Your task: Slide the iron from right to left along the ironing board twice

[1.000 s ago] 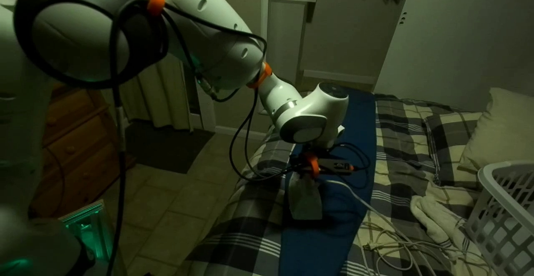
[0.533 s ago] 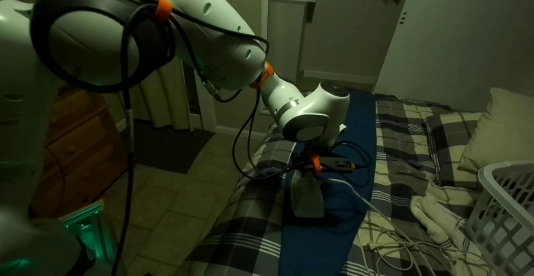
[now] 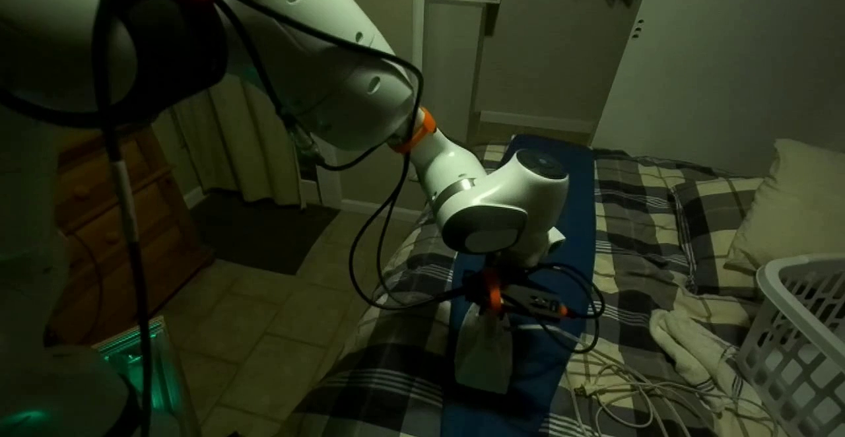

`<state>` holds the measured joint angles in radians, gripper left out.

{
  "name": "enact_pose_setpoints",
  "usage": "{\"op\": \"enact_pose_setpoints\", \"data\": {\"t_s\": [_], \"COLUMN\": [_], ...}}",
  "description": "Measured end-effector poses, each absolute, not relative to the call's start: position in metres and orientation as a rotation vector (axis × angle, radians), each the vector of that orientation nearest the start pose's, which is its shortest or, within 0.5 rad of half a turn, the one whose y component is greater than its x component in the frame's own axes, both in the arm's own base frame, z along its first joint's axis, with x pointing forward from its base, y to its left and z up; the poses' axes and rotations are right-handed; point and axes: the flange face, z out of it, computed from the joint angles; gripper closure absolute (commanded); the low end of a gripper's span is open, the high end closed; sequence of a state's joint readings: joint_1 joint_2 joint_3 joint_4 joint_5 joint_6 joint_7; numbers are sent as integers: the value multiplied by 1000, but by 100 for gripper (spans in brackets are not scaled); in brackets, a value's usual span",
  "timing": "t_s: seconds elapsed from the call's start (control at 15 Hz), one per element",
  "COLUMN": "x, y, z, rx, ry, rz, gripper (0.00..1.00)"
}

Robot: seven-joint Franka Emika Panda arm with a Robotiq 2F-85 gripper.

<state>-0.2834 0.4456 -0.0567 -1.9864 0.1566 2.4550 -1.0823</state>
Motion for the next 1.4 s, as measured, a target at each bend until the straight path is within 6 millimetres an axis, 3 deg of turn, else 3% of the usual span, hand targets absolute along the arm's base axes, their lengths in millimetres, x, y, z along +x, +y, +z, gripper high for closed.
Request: {"op": "enact_pose_setpoints", "data": {"t_s": [0.4, 0.67, 1.0, 1.4], "x": [525, 511, 520, 561], "y": [-238, -263, -268, -244], "z": [239, 241, 242, 244], "rx": [-3058, -3100, -3073, -2994], "ry": [-598, -475, -586, -871], "rz": [-60, -87, -106, -152], "gripper": [88, 88, 88, 88]}}
